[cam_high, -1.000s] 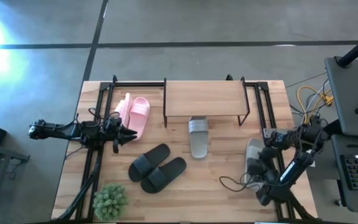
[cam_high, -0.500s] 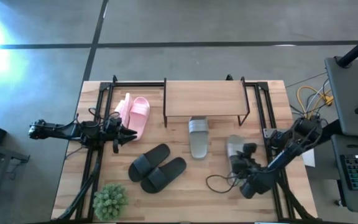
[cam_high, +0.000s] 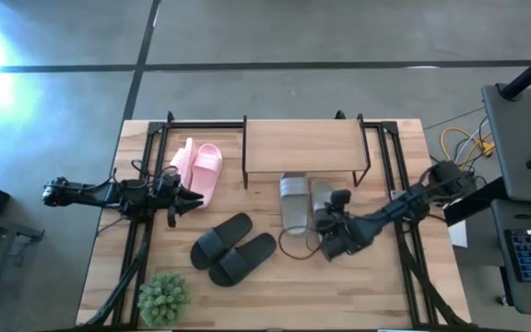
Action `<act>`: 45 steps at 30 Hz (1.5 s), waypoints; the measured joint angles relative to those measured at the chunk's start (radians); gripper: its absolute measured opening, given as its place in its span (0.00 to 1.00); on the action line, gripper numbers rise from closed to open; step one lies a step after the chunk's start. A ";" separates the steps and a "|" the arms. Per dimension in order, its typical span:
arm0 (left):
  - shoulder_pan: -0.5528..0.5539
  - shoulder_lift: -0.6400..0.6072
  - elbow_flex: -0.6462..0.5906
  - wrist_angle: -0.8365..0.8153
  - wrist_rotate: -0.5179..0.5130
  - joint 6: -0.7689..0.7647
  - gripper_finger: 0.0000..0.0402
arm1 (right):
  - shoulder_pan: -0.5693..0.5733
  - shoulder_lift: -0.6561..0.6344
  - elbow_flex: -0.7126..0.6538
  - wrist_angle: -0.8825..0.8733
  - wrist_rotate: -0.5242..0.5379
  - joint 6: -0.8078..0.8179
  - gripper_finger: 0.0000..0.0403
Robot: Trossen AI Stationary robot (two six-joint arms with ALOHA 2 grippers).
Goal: Pick and place slides into the shelf
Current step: Put the gray slide under the shelf, then adjust the gray slides under the shelf
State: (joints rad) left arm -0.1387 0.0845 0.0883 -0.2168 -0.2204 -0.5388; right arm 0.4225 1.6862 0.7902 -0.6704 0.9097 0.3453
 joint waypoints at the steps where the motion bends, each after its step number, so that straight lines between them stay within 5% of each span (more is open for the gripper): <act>1: 0.000 0.000 0.000 0.000 0.000 0.000 0.27 | -0.025 -0.003 -0.007 0.019 0.001 -0.023 0.03; 10: 0.000 0.000 0.000 0.000 0.000 0.000 0.27 | -0.191 -0.020 -0.019 0.125 0.028 -0.131 0.03; 20: 0.000 0.000 0.000 0.000 0.000 0.000 0.27 | -0.201 -0.022 -0.031 0.246 -0.045 -0.252 0.03; 30: 0.000 0.000 0.000 0.000 0.000 0.000 0.27 | -0.200 -0.061 -0.036 0.223 -0.095 -0.241 0.21; 42: 0.000 0.000 0.000 0.000 0.000 0.000 0.27 | -0.201 -0.258 0.021 -0.021 -0.437 -0.088 0.35; 45: 0.000 0.000 0.000 0.000 0.000 0.000 0.27 | -0.201 -0.307 0.027 -0.064 -0.625 -0.026 0.34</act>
State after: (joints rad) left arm -0.1387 0.0845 0.0883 -0.2169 -0.2207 -0.5385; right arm 0.2218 1.3793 0.8172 -0.7346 0.2846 0.3191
